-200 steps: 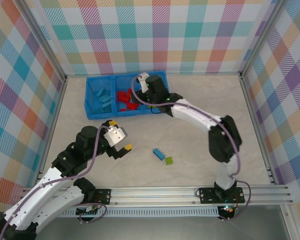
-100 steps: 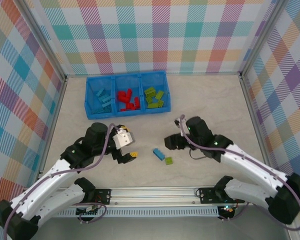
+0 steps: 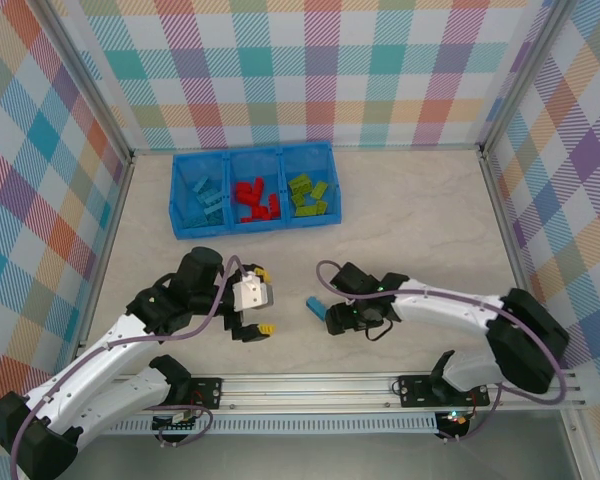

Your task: Sort the legos into containers by color

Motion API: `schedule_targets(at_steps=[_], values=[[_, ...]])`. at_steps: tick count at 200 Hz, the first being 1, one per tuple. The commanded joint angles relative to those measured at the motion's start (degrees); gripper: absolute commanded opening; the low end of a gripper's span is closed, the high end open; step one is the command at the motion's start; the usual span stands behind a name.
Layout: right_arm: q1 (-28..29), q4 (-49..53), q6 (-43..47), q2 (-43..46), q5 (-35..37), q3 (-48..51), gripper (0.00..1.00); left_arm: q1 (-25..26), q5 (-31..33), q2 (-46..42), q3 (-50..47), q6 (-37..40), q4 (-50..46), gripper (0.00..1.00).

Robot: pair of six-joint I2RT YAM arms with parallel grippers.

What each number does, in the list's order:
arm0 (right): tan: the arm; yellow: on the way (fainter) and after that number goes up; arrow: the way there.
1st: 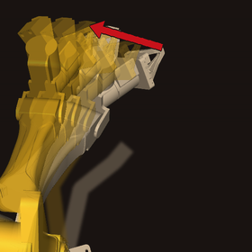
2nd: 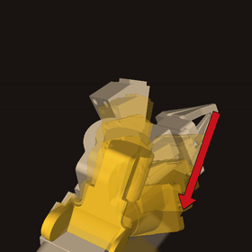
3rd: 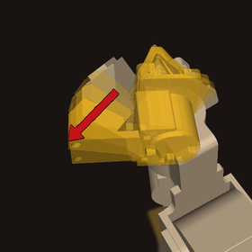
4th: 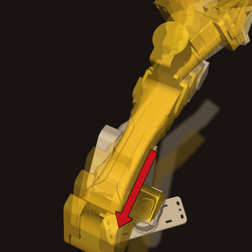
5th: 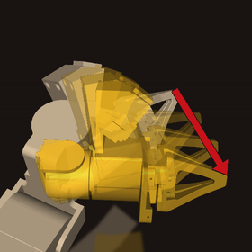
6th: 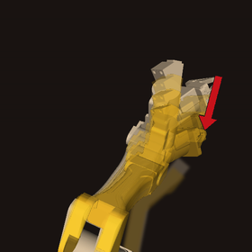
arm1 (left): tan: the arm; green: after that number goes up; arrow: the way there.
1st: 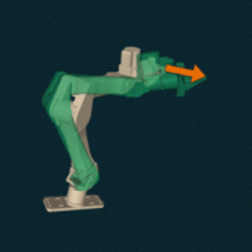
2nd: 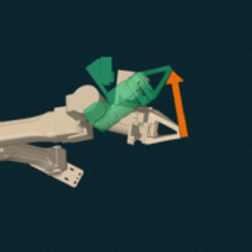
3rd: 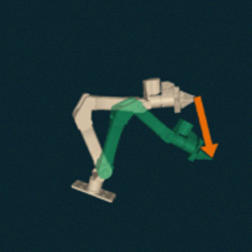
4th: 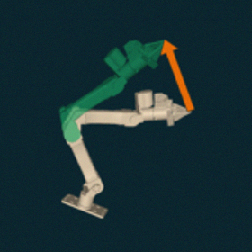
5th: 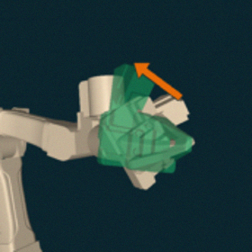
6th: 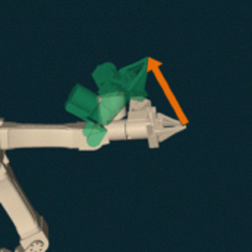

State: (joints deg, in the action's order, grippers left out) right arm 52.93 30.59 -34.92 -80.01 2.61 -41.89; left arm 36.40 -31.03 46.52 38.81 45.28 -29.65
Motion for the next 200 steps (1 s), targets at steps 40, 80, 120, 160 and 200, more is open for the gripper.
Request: schedule_targets(at_steps=[40,80,120,160,200], values=[[0.99,-6.2,2.43,-7.09,1.36,-2.46,0.51,0.77,-1.87,-0.67,-1.1,4.57,-2.34,1.0],[0.96,-4.26,1.67,-7.28,2.19,-2.18,0.3,0.77,-0.72,-1.26,-1.18,4.51,-2.09,1.0],[0.84,-1.87,3.96,3.05,8.26,-3.56,0.2,0.77,1.95,-2.97,-1.98,-1.92,3.09,1.0],[-5.47,-7.99,18.66,3.53,15.07,-14.09,0.15,0.6,8.07,-2.16,-1.01,-8.91,6.66,1.0],[-14.23,-16.65,27.15,-11.77,12.29,-30.62,0.13,0.51,17.14,-5.22,-0.9,-12.4,8.04,1.0]])
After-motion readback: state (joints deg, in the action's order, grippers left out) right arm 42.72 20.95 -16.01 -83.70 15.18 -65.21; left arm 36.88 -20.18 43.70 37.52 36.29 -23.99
